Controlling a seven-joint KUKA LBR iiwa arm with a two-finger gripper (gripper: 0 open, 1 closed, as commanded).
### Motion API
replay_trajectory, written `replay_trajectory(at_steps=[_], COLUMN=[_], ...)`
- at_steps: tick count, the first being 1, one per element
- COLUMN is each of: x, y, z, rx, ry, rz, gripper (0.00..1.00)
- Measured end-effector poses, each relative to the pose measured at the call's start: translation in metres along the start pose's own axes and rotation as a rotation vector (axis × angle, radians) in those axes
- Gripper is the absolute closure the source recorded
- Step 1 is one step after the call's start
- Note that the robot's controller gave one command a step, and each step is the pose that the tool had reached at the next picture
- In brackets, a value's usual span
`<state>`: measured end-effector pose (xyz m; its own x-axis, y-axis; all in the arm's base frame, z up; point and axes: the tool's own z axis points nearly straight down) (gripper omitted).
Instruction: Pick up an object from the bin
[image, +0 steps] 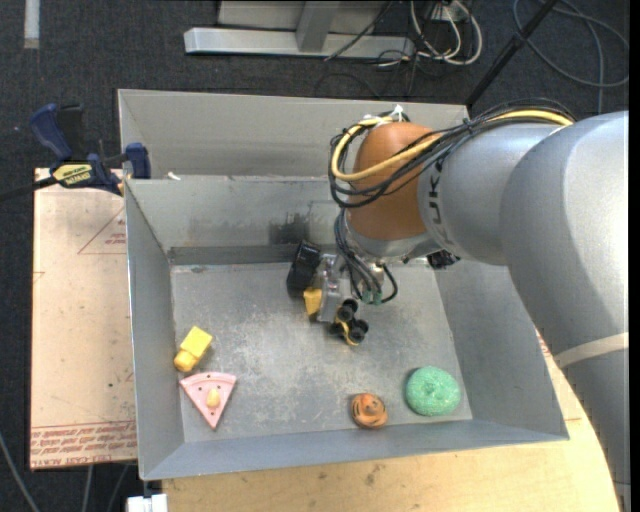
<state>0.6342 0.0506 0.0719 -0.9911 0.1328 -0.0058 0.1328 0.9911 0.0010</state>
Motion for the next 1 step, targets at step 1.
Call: replay_trajectory(at_steps=[1], x=[0.0], y=[0.0], z=[0.0], rx=[0.0], ry=[0.0], rz=[0.0], gripper=[1.0])
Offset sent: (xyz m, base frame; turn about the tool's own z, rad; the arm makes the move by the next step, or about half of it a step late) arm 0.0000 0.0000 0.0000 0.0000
